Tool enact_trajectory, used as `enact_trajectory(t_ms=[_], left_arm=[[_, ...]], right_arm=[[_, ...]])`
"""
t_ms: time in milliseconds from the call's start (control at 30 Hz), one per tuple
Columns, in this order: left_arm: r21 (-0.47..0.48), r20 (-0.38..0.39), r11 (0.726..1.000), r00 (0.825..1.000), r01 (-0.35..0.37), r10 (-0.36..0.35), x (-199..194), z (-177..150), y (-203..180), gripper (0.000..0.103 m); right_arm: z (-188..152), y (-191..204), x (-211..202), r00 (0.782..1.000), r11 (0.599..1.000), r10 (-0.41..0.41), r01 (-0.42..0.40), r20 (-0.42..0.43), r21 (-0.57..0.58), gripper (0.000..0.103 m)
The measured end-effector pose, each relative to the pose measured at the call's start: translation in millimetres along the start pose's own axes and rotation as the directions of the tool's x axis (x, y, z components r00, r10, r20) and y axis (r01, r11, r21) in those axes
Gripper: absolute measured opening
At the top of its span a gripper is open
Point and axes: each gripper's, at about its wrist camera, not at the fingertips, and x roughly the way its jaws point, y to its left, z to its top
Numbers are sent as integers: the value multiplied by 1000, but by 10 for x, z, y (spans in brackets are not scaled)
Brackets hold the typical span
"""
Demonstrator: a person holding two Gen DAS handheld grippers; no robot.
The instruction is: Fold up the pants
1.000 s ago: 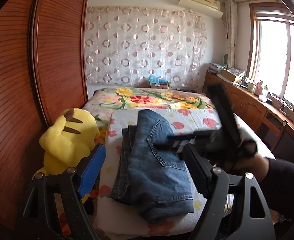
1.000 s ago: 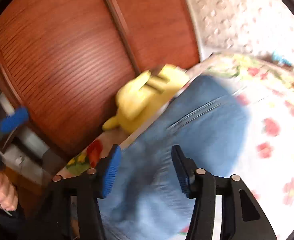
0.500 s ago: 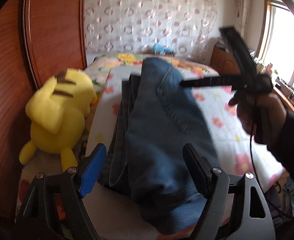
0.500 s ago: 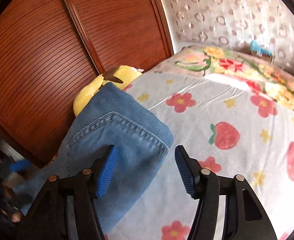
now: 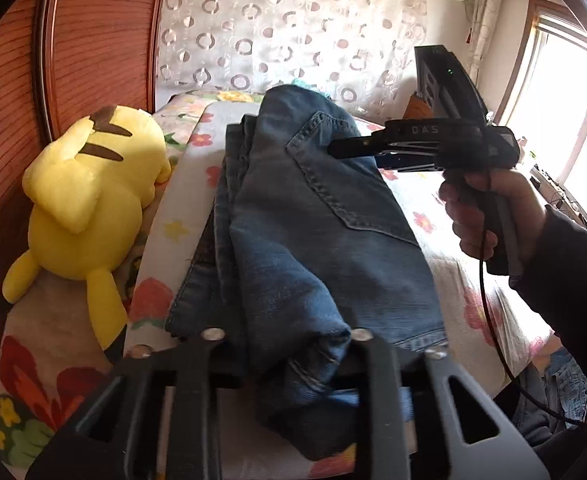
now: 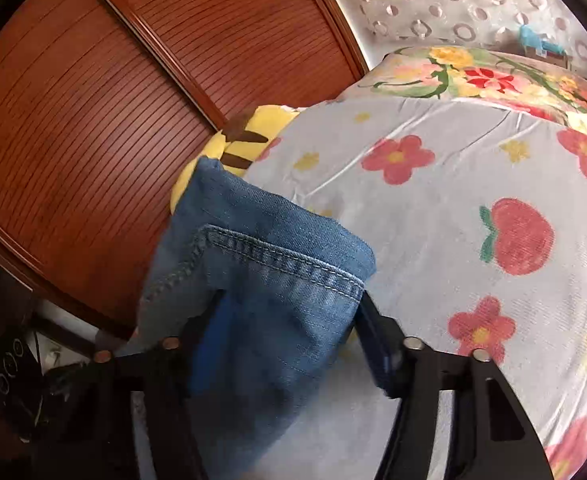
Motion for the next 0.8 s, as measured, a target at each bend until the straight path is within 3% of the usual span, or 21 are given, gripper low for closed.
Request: enact_trajectory(t_ms=[33, 100, 367, 800], left_arm=[[3, 14, 1000, 1000, -1, 1, -55, 8, -14, 19], [8, 33, 1000, 999, -1, 1, -127, 43, -5, 18], [12, 164, 1000, 986, -14, 11, -550, 450, 51, 17], [54, 164, 996, 984, -77, 67, 180, 1517, 468, 17]], right_arm=[[25, 31, -19, 1000, 1000, 5, -5, 12, -16, 31], [52, 197, -158, 999, 995, -1, 6, 55, -96, 26], [512, 668, -453, 980, 965, 28, 26, 199, -262, 23], [1549, 315, 340, 971, 949, -73, 138, 229, -282, 23]])
